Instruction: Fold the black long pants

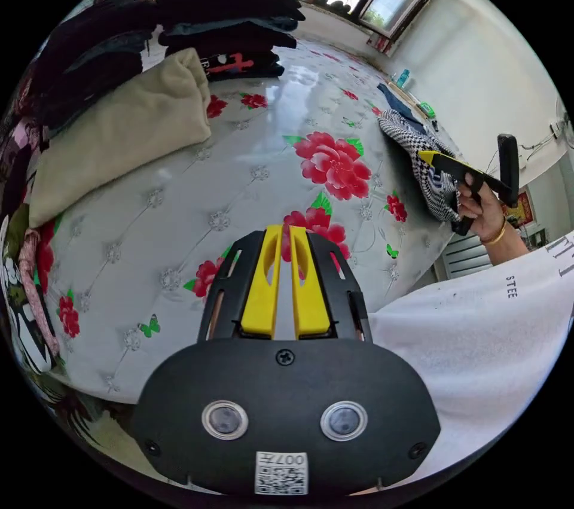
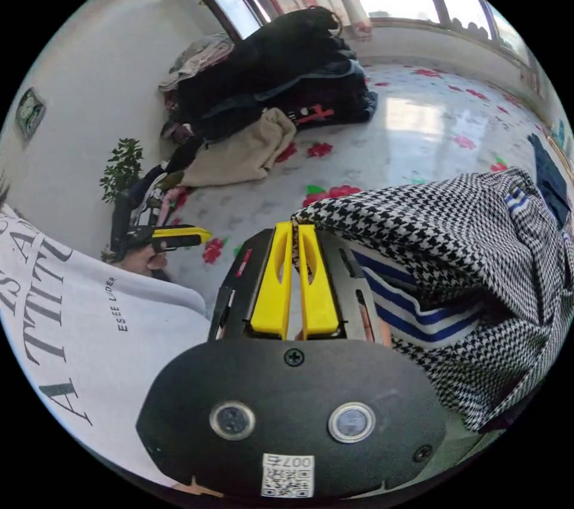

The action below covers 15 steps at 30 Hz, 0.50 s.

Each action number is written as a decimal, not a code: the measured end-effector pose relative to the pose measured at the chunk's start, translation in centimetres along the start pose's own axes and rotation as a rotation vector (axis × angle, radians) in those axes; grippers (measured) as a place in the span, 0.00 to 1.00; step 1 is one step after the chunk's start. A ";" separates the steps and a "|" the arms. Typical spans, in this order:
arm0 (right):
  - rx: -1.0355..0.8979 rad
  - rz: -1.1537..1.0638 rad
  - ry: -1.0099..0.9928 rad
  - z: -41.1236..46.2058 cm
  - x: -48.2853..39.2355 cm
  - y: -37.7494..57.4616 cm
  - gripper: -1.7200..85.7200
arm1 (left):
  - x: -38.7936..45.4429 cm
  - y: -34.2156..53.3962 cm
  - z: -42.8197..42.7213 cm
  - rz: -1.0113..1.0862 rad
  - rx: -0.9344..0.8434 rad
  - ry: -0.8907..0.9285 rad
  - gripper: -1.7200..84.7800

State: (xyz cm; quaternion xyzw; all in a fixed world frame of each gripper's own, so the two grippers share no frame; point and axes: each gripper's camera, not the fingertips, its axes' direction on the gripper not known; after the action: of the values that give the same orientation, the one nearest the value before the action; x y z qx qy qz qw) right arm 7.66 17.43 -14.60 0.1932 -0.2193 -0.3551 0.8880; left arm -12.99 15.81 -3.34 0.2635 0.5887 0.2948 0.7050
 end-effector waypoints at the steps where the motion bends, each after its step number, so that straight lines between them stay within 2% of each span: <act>1: 0.000 -0.027 -0.080 1.0 -1.5 -0.6 0.03 | -1.5 1.1 -0.9 -0.031 0.022 0.010 0.04; 3: -0.052 -0.135 -0.367 5.6 -7.6 -3.0 0.04 | -3.8 2.9 -2.0 -0.087 0.041 0.023 0.06; 5: -0.179 -0.292 -0.482 9.5 -12.5 -4.8 0.06 | -6.4 4.9 -2.8 -0.164 0.043 0.014 0.06; 6: -0.260 -0.375 -0.470 11.4 -14.9 -5.6 0.07 | -8.3 6.2 -3.4 -0.229 0.039 0.007 0.06; 10: -0.223 -0.396 -0.270 11.9 -15.7 -5.8 0.11 | -14.3 12.0 -5.6 -0.468 -0.019 -0.104 0.05; 12: -0.259 -0.381 -0.060 12.1 -13.7 -4.7 0.13 | -16.1 15.1 -6.9 -0.536 0.005 -0.084 0.07; 15: -0.355 -0.397 0.108 12.3 -11.7 -2.8 0.14 | -18.1 20.1 -8.9 -0.651 0.027 -0.063 0.08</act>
State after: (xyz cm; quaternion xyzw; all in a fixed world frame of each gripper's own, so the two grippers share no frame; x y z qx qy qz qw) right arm -7.99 21.65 -8.70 0.0923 -0.0638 -0.5444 0.8313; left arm -26.32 16.70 21.86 0.0799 0.6237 0.0378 0.7766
